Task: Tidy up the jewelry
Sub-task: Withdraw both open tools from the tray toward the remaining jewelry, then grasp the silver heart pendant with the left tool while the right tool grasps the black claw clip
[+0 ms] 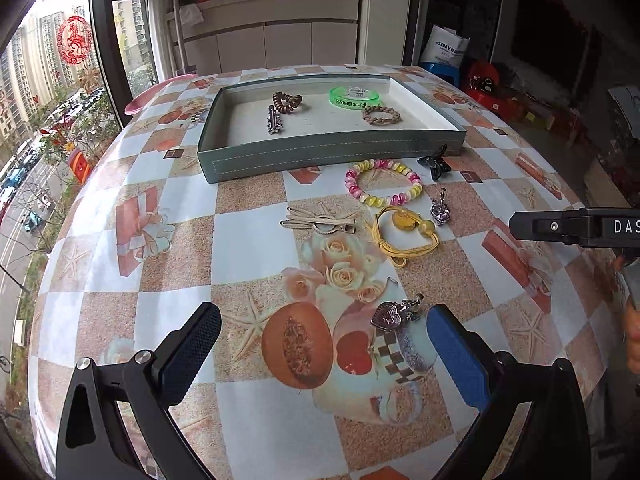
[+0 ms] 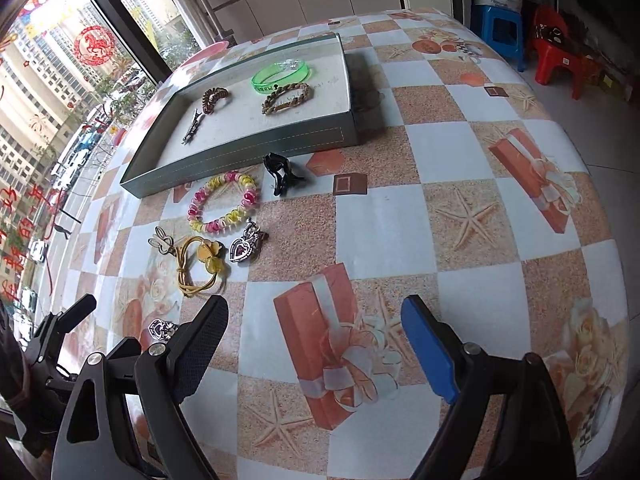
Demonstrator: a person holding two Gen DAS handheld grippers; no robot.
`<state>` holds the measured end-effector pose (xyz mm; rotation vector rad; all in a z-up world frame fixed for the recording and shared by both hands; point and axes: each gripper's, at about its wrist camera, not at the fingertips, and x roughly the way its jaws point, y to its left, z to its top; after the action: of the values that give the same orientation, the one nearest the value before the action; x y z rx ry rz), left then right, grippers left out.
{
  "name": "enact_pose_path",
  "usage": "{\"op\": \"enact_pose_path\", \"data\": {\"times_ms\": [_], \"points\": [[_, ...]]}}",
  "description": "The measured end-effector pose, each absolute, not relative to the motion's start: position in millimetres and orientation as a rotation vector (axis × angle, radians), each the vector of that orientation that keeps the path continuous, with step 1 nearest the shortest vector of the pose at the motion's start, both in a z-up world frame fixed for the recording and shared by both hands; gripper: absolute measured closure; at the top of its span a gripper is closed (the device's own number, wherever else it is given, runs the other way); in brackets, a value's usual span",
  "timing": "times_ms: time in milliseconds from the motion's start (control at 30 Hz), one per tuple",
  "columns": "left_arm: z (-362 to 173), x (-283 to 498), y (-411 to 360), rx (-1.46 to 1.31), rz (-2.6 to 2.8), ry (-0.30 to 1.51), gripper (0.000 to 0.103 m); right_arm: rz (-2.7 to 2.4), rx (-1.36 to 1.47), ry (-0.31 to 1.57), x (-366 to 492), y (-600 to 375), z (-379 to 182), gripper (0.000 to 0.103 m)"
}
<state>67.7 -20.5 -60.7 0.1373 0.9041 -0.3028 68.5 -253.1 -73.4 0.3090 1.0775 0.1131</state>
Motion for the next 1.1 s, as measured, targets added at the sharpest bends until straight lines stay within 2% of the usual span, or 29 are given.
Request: {"op": "enact_pose_path", "data": {"times_ms": [800,900,1033,1100], "points": [[-76.4,67.7,-49.1,0.208,-0.311,0.93,0.0,0.094,0.173,1.073,105.9,-238.7,-82.9,0.013],[-79.3,68.1,-51.0,0.212,-0.318,0.95,0.012,0.096,0.161,1.072,114.4,-235.5,-86.3,0.014],[-79.0,67.7,-51.1,0.209,-0.325,0.946,0.012,0.088,0.127,1.069,124.4,-229.4,-90.5,0.015],[-78.8,67.5,-51.1,0.208,-0.327,0.945,0.013,0.085,0.101,1.062,128.2,-225.6,-90.8,0.02]]}}
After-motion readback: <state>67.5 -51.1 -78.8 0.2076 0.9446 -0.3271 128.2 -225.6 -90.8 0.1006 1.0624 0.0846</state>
